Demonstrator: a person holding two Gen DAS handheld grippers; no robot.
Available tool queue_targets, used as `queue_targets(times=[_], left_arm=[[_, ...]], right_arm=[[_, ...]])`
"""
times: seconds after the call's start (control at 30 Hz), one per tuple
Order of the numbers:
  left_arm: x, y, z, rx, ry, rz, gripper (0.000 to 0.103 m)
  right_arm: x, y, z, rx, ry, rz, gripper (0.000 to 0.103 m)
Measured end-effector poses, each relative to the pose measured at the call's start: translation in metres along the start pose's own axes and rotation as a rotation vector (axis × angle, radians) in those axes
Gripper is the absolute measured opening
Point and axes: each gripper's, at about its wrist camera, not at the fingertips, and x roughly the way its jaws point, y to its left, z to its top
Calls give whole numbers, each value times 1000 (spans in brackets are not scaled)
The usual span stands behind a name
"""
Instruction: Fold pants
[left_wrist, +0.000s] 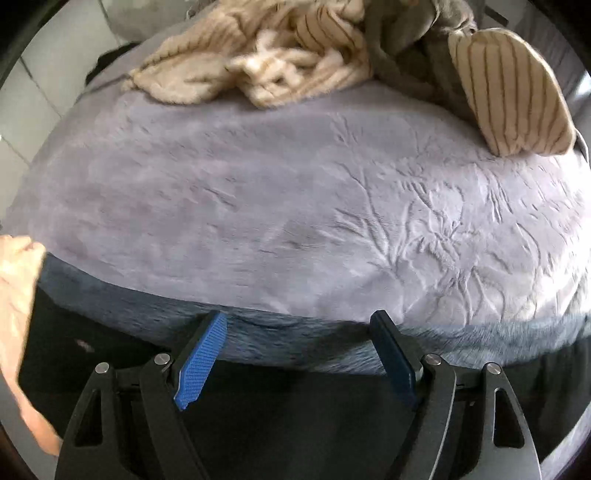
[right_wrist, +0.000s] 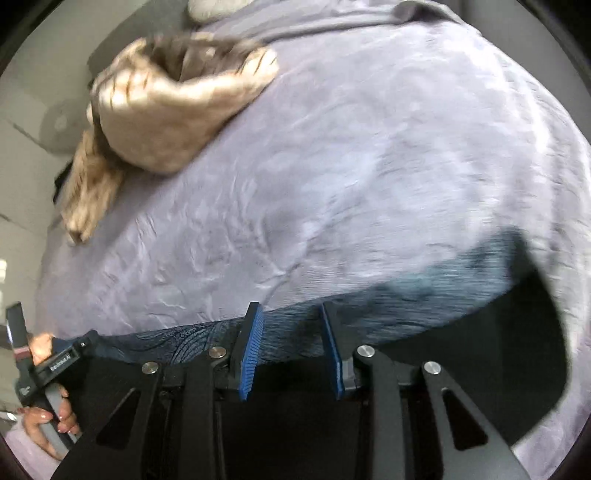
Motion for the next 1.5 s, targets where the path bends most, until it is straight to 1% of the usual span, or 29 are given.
queue_targets(times=[0.07,0.13,0.17,0.2,0.27,0.33,0.37,0.4,0.43,0.47,0.53,0.6,0.63,0.67,0.73,0.77,0.8,0.87,0.93,0.97,1.0,1.07,1.13,1.2,1.27,1.3,1.37,1.43,1.5], left_arm=[[-5,4,-8,28,-3,7,81],[-10,8,-17,51,5,4,81],[-11,7,-22,61,12,-6,81],[-12,3,-26,71,17,-20,81],[-14,-6,-33,89,22,-47,81],[-12,-20,-33,107,28,-74,81],[-13,-33,-36,121,31,-94,81],[-12,-47,-35,137,34,-111,81],[-17,-58,-40,144,34,-122,81],[-17,-72,-39,157,32,-144,81],[-18,-96,-38,184,23,-168,81],[-15,-121,-37,219,22,-163,81],[-14,-127,-37,222,25,-158,81],[-12,-133,-37,217,29,-155,81],[-4,-137,-35,197,40,-139,81],[1,-139,-35,189,45,-130,81],[6,-141,-33,190,36,-117,86],[9,-145,-29,215,8,-76,95],[10,-141,-21,212,18,-70,95],[9,-136,-17,200,26,-62,95],[4,-126,-12,184,31,-45,95],[-8,-104,-8,173,22,-29,95],[-26,-73,-13,172,10,-6,95],[-37,-46,-23,165,9,29,95],[-48,-7,-42,133,20,76,95],[-52,14,-52,107,30,95,95],[-54,47,-68,61,47,128,95],[-51,86,-80,8,78,161,95],[-48,118,-96,-32,90,176,95]], right_arm=[[-29,-25,-7,10,-43,-59,51],[-49,-52,-14,54,-69,-121,52],[-60,-74,-21,112,-75,-164,52],[-66,-89,-27,157,-78,-177,52],[-77,-127,-42,282,-72,-199,52],[-77,-151,-55,372,-54,-187,51],[-74,-158,-60,403,-40,-169,50],[-68,-165,-63,431,-18,-149,44],[-63,-164,-64,433,-7,-160,31],[-60,-166,-63,422,1,-194,24],[-58,-171,-61,428,-7,-213,24],[-65,-180,-57,444,-18,-279,24],[-73,-181,-56,462,-29,-343,24],[-80,-178,-56,472,-49,-349,24],[-98,-165,-56,429,-120,-256,24],[-100,-150,-54,351,-129,-210,26],[-97,-137,-53,287,-113,-177,29],[-75,-107,-53,146,-52,-149,45],[-49,-95,-55,86,6,-170,50],[-33,-97,-57,81,51,-199,50],[-26,-100,-59,92,67,-198,50],[-32,-109,-58,168,45,-177,50],[-46,-110,-58,202,30,-159,50],[-61,-107,-61,224,20,-48,50],[-71,-97,-70,255,20,105,50],[-71,-87,-77,266,39,210,50],[-64,-52,-93,265,112,393,51],[-46,-7,-119,254,199,520,52],[-23,42,-152,258,304,639,57]])
